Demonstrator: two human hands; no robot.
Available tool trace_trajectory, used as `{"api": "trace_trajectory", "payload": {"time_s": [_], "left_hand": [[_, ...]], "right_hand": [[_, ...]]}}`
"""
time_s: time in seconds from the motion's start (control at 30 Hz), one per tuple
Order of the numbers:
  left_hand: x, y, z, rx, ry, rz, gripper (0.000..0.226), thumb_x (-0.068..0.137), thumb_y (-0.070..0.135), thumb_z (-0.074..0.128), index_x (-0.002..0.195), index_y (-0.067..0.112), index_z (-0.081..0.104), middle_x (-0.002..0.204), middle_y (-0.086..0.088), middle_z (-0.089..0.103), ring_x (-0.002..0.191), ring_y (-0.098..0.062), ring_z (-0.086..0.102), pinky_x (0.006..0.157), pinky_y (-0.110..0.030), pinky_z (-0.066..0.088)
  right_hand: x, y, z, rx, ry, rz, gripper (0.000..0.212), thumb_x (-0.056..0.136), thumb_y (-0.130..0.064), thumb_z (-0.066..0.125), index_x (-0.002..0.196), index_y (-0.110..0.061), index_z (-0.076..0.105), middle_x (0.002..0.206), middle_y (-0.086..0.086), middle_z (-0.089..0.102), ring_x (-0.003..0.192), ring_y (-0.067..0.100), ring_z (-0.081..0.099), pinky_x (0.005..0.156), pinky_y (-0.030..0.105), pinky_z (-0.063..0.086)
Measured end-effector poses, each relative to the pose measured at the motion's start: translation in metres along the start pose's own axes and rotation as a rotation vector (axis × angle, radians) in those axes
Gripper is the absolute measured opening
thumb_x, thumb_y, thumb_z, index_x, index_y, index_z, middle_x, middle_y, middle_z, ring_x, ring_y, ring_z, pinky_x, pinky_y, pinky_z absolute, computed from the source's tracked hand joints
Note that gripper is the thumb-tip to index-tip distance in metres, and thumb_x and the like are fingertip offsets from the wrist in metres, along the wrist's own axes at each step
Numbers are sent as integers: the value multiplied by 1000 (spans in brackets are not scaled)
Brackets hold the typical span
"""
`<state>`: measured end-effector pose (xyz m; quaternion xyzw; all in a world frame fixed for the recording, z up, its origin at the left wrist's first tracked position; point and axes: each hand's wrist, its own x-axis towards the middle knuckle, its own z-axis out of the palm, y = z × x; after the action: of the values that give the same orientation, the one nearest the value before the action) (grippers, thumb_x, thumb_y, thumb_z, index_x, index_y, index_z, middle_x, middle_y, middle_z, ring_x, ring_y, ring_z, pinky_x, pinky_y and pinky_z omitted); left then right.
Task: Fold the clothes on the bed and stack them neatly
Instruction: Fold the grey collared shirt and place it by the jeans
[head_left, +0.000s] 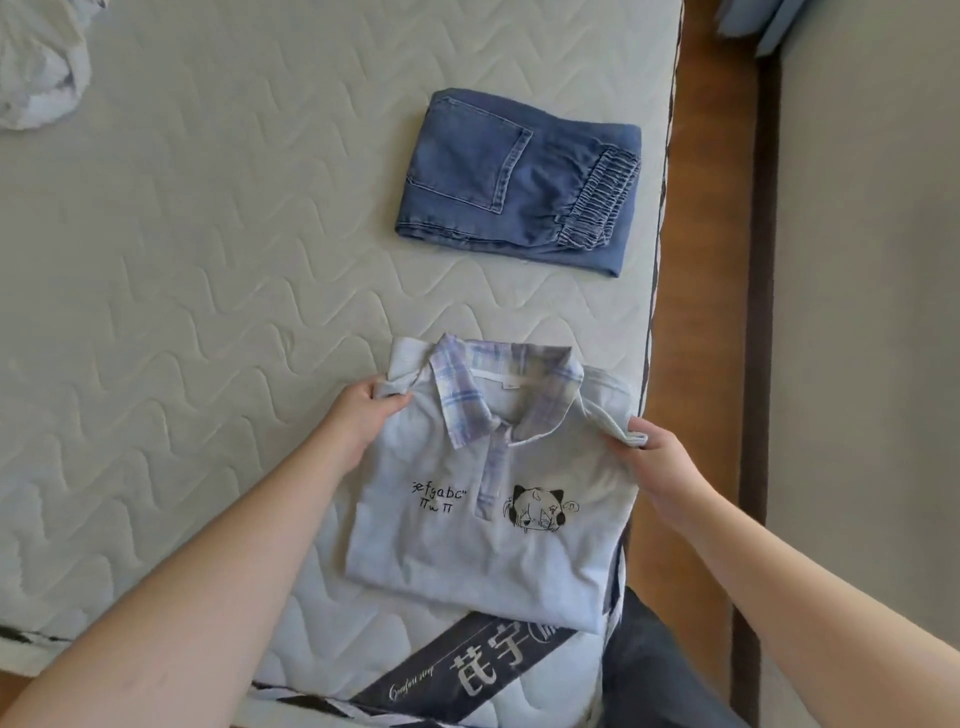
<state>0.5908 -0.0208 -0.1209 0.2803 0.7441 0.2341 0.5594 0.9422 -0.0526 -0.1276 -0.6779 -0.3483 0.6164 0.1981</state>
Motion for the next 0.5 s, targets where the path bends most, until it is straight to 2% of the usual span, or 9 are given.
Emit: {"api": "trace_trajectory", "payload": {"time_s": [0.07, 0.13, 0.17, 0.23, 0.27, 0.33, 0.4, 0.43, 0.5], "left_hand": [[24, -8, 5, -2, -41, -81, 8, 90, 4, 67, 96, 10, 68, 92, -11, 70, 68, -8, 69, 67, -21, 53], [44, -8, 6, -25, -101, -159, 23, 88, 18, 72, 108, 7, 70, 103, -14, 73, 86, -22, 72, 83, -32, 55], [52, -4, 6, -44, -110, -186, 30, 86, 29, 74, 109, 10, 70, 103, -13, 74, 90, -24, 72, 86, -34, 55], [69, 7, 7, -69, -87, -209, 35, 85, 45, 72, 104, 17, 72, 94, -7, 77, 85, -20, 73, 78, -31, 57], [76, 12, 8, -81, -75, -206, 34, 86, 45, 71, 104, 16, 72, 90, -5, 77, 79, -19, 74, 71, -29, 57], [88, 18, 13, -76, -80, -165, 27, 90, 29, 70, 109, 8, 70, 89, -8, 75, 73, -20, 71, 68, -29, 57], [95, 22, 15, -19, -71, -89, 22, 91, 9, 68, 112, 4, 66, 90, -8, 73, 71, -15, 69, 70, -28, 54], [97, 24, 13, -8, -61, -48, 19, 90, 2, 66, 109, 5, 66, 85, -3, 74, 68, -10, 68, 69, -25, 55], [102, 29, 7, -27, -61, 14, 19, 90, -4, 63, 98, 13, 64, 74, 6, 73, 63, -3, 68, 65, -18, 54]], "right_hand": [[24, 2, 0, 5, -17, 63, 32, 77, -4, 57, 90, -27, 74, 69, -12, 69, 61, 6, 59, 51, 17, 42], [44, 6, 0, 120, -29, 149, 23, 81, -13, 71, 101, -21, 71, 81, -5, 75, 73, 13, 69, 57, 19, 50], [51, 7, 0, 171, -11, 185, 21, 83, -24, 76, 102, -20, 69, 87, -2, 76, 81, 15, 71, 63, 21, 53], [65, 7, 1, 167, 80, 250, 31, 79, -52, 75, 95, -26, 65, 94, -6, 72, 89, 13, 67, 74, 27, 50], [70, 6, 2, 144, 128, 263, 34, 78, -58, 74, 92, -28, 65, 94, -9, 67, 89, 11, 63, 76, 29, 49], [78, 6, 5, 147, 182, 238, 30, 82, -52, 72, 90, -24, 69, 86, -8, 67, 82, 11, 63, 70, 29, 49], [80, 4, 10, 168, 211, 147, 18, 86, -36, 71, 95, -20, 74, 80, 0, 71, 77, 17, 66, 68, 33, 51], [80, 2, 12, 182, 218, 89, 11, 87, -28, 70, 95, -22, 75, 84, 4, 73, 79, 18, 66, 70, 35, 52], [80, -2, 12, 235, 206, -9, 13, 88, -18, 67, 96, -26, 75, 94, 9, 74, 85, 19, 68, 77, 37, 54]]}}
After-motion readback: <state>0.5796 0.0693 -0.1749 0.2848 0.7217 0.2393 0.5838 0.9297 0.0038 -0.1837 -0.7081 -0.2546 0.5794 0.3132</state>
